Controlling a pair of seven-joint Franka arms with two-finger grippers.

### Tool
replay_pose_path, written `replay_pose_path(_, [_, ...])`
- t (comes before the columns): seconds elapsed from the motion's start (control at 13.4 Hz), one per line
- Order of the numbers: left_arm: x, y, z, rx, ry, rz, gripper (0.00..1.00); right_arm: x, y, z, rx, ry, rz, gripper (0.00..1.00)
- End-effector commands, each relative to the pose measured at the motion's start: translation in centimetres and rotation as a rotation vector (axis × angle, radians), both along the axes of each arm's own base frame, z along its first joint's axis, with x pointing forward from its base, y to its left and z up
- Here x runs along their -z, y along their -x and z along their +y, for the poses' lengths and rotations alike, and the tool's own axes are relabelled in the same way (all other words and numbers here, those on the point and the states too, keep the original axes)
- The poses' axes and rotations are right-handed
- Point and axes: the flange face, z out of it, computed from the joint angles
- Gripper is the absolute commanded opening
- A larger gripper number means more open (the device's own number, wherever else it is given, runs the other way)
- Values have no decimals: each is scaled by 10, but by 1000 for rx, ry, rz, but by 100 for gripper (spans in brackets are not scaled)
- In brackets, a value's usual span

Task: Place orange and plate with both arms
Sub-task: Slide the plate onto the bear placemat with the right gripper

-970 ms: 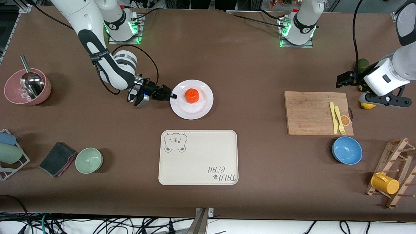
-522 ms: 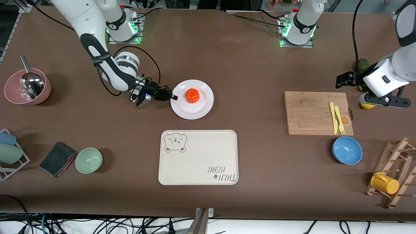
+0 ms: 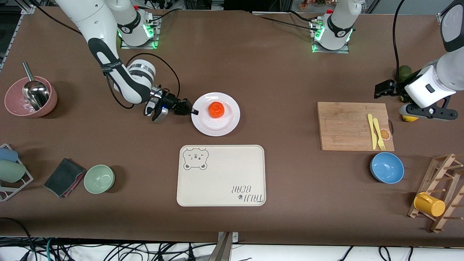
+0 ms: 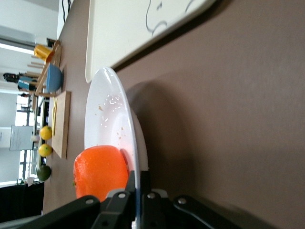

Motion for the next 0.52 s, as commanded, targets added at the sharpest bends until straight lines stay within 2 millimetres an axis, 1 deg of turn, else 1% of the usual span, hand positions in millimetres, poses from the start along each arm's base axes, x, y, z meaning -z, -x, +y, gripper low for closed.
replay_pose_path(0.0, [-7,-3,1,23,-24,-4,100,-15,-42,7,108,-56,23,0])
replay_pose_path(0.07, [-8,-3,2,23,-23,-5,100,-30,-63,9,153,-75,37,0])
replay_pose_path(0.15, [-13,-4,3,21,-22,-16,100,-47,-84,12,182,-92,35,0])
replay_pose_path(0.22, [-14,-4,4,19,-20,-18,100,-63,-103,19,194,-119,38,0])
replay_pose_path(0.3, [-14,-4,3,21,-22,-18,100,-71,-122,24,198,-136,54,0])
replay_pose_path(0.45, [-14,-4,3,21,-22,-18,100,-71,-159,27,194,-143,54,0])
